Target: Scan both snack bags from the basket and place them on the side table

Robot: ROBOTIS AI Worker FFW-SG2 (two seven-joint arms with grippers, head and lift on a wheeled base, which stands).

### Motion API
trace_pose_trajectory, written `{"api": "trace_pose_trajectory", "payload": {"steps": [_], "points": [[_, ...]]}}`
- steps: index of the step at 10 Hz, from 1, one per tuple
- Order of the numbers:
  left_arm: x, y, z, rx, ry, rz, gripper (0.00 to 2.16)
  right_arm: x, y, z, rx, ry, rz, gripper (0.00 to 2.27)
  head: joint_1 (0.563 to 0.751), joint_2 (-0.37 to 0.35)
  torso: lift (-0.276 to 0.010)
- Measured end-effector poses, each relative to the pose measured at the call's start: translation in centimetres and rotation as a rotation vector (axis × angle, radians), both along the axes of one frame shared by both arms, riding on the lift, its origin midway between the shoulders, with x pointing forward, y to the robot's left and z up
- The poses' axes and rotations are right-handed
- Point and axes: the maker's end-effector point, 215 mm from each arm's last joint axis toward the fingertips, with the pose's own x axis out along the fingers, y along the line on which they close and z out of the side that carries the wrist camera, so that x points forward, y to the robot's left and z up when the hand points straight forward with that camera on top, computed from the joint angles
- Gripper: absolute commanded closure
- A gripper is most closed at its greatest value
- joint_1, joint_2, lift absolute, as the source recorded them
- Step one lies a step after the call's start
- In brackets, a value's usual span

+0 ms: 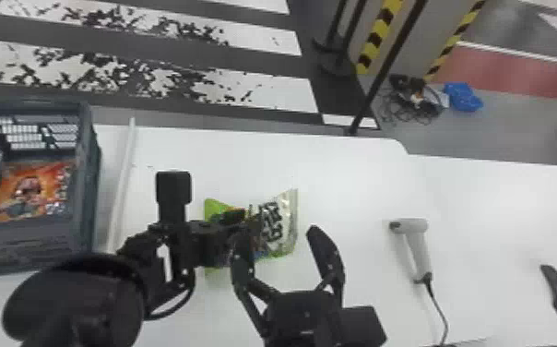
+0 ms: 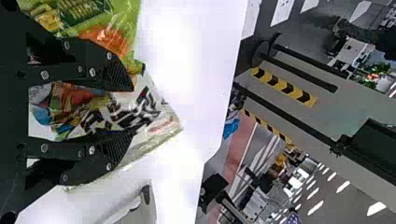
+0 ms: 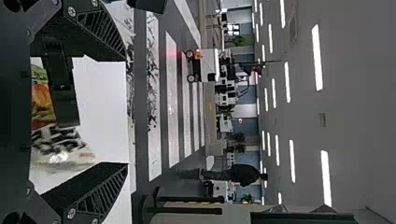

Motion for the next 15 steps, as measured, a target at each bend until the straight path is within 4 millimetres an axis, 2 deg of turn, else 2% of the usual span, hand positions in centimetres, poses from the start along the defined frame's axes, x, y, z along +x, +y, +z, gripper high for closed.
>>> {"api": "trace_pose_trajectory", "payload": {"steps": [2, 5, 7, 8, 10, 11, 13, 15], "points": [[0.0, 0.7, 1.0, -0.010, -0.018, 0.019, 0.04, 0.0, 0.0, 0.0, 0.000, -0.001, 0.001, 0.12, 0.695, -0.253, -0.075], [0.4, 3.1, 5.1, -0.051, -0.101, 0.069, 0.07, 0.4, 0.1, -0.5, -0.014, 0.027, 0.006, 0.13, 0.695, -0.223, -0.075], [1.3, 7.9, 8.2, -0.062, -0.201, 0.138, 0.08, 0.9, 0.0, -1.2, -0.022, 0.055, 0.002, 0.11, 0.695, -0.172, -0.075], [1.4, 10.5, 9.3, -0.046, -0.237, 0.172, 0.08, 1.3, -0.9, -0.8, -0.023, 0.043, -0.044, 0.11, 0.695, -0.124, -0.075], [1.1, 14.9, 10.4, 0.012, -0.283, 0.216, 0.08, 1.9, -2.0, 1.0, -0.004, -0.043, -0.076, 0.00, 0.695, -0.080, -0.075], [0.9, 17.5, 10.4, 0.049, -0.295, 0.251, 0.08, 2.3, -2.2, 1.3, -0.003, -0.057, -0.057, 0.00, 0.695, -0.049, -0.075], [0.8, 21.6, 11.3, 0.099, -0.347, 0.335, 0.08, 3.2, -2.7, 0.7, 0.038, -0.029, -0.043, 0.00, 0.695, 0.007, -0.075], [0.2, 25.1, 12.8, 0.143, -0.412, 0.398, 0.08, 4.6, -2.8, -1.4, 0.075, 0.054, -0.006, 0.00, 0.695, 0.045, -0.075]]}}
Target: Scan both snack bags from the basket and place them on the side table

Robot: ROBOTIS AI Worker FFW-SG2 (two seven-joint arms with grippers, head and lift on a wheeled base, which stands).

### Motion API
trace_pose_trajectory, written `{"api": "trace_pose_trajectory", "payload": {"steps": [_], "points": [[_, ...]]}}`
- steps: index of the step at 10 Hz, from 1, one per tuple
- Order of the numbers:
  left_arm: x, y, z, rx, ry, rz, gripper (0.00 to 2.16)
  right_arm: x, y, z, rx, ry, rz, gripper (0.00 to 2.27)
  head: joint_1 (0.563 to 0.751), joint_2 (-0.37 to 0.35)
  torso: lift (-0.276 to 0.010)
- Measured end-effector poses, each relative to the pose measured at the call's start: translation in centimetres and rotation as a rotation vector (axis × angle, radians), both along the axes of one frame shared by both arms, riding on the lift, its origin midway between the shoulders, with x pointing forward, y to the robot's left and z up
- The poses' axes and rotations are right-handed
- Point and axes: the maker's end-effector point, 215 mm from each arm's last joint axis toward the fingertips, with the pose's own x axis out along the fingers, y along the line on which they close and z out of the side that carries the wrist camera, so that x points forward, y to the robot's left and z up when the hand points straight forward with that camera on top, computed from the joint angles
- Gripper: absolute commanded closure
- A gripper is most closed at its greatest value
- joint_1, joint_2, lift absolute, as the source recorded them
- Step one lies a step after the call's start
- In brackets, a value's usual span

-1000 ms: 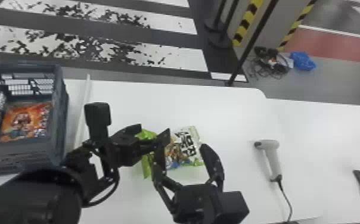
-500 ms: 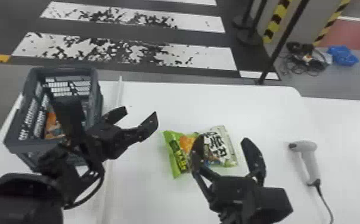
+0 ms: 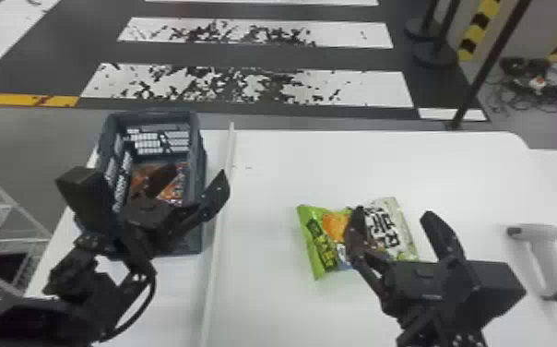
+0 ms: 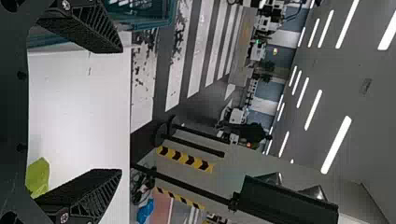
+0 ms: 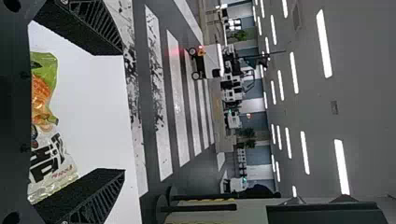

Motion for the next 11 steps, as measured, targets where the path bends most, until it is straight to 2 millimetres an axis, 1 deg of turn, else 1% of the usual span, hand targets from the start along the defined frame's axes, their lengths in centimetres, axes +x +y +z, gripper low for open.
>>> {"api": "trace_pose_trajectory", "payload": {"steps": [2, 4, 6, 8, 9, 11], "points": [[-0.6, 2.4, 1.3, 0.075, -0.068, 0.062, 0.08, 1.2, -0.2, -2.3, 0.030, 0.089, 0.043, 0.00, 0.695, 0.079, -0.075], [-1.7, 4.2, 2.1, 0.127, -0.129, 0.112, 0.08, 2.2, -1.3, -4.0, 0.050, 0.154, 0.043, 0.00, 0.695, 0.089, -0.075], [-2.8, 5.9, 2.9, 0.145, -0.175, 0.134, 0.08, 2.7, -2.9, -6.0, 0.112, 0.225, 0.041, 0.00, 0.695, 0.094, -0.075], [-3.5, 7.2, 2.8, 0.151, -0.178, 0.144, 0.08, 2.9, -4.8, -8.8, 0.199, 0.326, 0.037, 0.00, 0.695, 0.086, -0.075], [-3.8, 7.5, 2.6, 0.149, -0.174, 0.142, 0.08, 2.9, -5.9, -10.2, 0.229, 0.378, 0.024, 0.00, 0.695, 0.080, -0.075], [-4.4, 7.8, 1.7, 0.148, -0.153, 0.140, 0.08, 3.2, -7.5, -12.3, 0.268, 0.448, 0.003, 0.00, 0.695, 0.060, -0.075]]}}
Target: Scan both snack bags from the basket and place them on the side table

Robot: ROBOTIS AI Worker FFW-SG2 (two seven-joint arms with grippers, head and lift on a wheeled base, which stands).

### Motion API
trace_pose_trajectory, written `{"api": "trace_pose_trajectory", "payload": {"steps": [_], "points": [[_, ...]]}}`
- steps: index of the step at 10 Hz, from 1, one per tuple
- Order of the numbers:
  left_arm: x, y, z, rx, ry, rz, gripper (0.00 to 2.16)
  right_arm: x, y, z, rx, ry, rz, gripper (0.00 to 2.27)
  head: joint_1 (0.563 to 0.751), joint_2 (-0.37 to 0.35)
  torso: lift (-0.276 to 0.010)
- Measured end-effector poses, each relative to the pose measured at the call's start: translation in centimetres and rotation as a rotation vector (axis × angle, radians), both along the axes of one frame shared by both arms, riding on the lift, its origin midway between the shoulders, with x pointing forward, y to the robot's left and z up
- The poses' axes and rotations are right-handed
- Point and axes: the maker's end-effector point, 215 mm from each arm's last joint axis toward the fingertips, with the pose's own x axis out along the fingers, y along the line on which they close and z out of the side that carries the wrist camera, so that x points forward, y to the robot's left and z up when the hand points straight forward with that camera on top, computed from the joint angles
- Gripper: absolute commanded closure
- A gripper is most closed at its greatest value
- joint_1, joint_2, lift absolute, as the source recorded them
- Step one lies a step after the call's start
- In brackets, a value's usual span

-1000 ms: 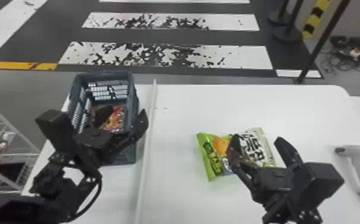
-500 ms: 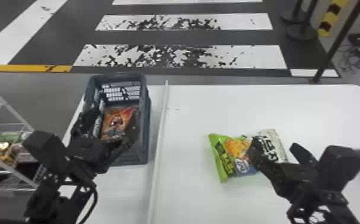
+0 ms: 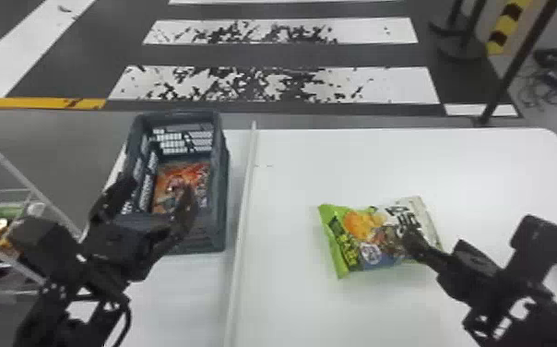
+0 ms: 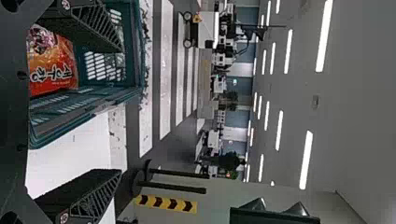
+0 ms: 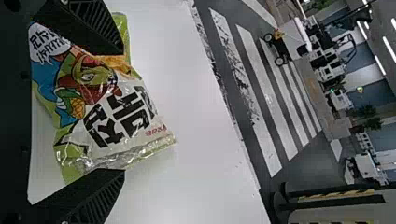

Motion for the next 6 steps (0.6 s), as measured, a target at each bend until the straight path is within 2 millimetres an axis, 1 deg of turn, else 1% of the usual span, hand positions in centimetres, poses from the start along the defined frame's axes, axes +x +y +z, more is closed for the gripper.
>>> {"api": "trace_pose_trajectory", "payload": {"steps": [2, 4, 6], "points": [[-0.2, 0.1, -0.5, -0.001, 0.011, 0.002, 0.08, 0.1, -1.3, -2.1, 0.058, 0.073, -0.018, 0.00, 0.695, 0.041, -0.075], [-0.3, 0.1, -0.7, -0.001, 0.014, 0.003, 0.08, 0.3, -2.9, -3.3, 0.077, 0.108, -0.050, 0.00, 0.695, 0.024, -0.075], [-0.3, 0.1, -1.0, -0.003, 0.019, 0.003, 0.08, 0.5, -3.3, -4.2, 0.095, 0.128, -0.056, 0.00, 0.695, 0.014, -0.075]]}}
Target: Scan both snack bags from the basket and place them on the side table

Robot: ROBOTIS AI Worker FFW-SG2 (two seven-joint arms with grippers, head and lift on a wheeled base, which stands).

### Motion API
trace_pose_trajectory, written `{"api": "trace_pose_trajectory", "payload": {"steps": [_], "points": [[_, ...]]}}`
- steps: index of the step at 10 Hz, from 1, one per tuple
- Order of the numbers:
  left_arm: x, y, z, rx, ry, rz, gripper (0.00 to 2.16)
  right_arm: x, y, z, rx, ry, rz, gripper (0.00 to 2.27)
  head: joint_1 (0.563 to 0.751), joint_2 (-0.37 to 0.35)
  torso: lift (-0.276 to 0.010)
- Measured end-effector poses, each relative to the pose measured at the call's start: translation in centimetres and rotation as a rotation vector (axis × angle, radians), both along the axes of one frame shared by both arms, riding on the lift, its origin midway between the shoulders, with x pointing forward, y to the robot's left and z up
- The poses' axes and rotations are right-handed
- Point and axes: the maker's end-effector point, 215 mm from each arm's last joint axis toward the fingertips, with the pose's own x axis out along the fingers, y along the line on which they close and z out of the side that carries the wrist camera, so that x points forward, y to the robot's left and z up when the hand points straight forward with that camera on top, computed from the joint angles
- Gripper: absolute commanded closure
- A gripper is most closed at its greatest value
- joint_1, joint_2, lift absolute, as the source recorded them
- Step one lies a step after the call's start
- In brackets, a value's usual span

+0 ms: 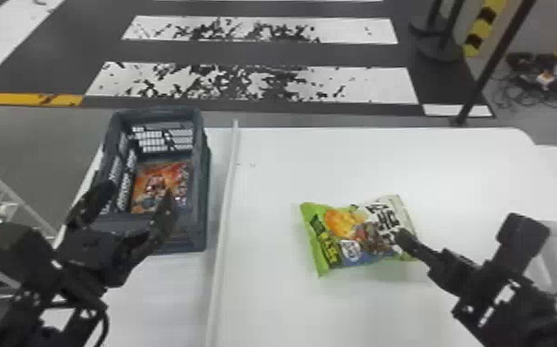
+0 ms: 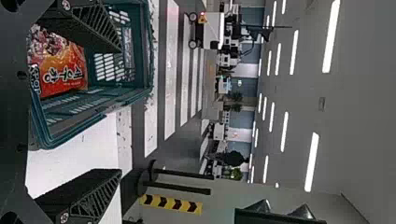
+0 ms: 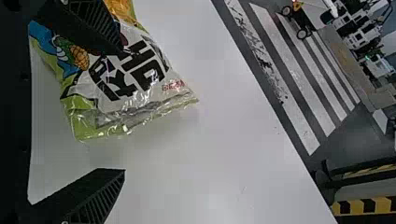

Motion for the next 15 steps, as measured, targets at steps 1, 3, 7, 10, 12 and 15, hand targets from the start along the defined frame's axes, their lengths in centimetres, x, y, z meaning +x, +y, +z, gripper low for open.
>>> {"api": "trace_pose_trajectory", "payload": {"steps": [1, 3, 7, 10, 12, 15], "points": [[0.0, 0.0, -0.2, -0.002, 0.003, -0.001, 0.08, 0.0, 0.2, -0.6, 0.018, 0.018, 0.007, 0.00, 0.695, 0.014, -0.075], [0.0, -0.2, -0.4, -0.006, 0.009, -0.002, 0.08, 0.3, 0.3, -1.5, 0.043, 0.041, 0.007, 0.06, 0.695, 0.016, -0.075], [-0.1, -0.2, -1.0, -0.011, 0.018, -0.001, 0.08, -0.1, 1.9, -3.3, 0.223, 0.117, 0.033, 2.14, 0.695, 0.031, -0.075], [-0.1, -0.2, -1.4, -0.012, 0.025, 0.001, 0.08, 0.1, 1.7, -2.6, 0.319, 0.093, 0.029, 2.26, 0.695, 0.036, -0.075], [-0.1, -0.2, -1.5, -0.016, 0.027, 0.001, 0.08, 0.8, 0.5, 0.1, 0.361, 0.017, 0.009, 2.26, 0.695, 0.023, -0.075], [-0.1, -0.2, -1.4, -0.016, 0.026, -0.001, 0.08, 2.3, -2.2, 4.9, 0.172, -0.074, 0.012, 2.26, 0.695, -0.017, -0.075]]}}
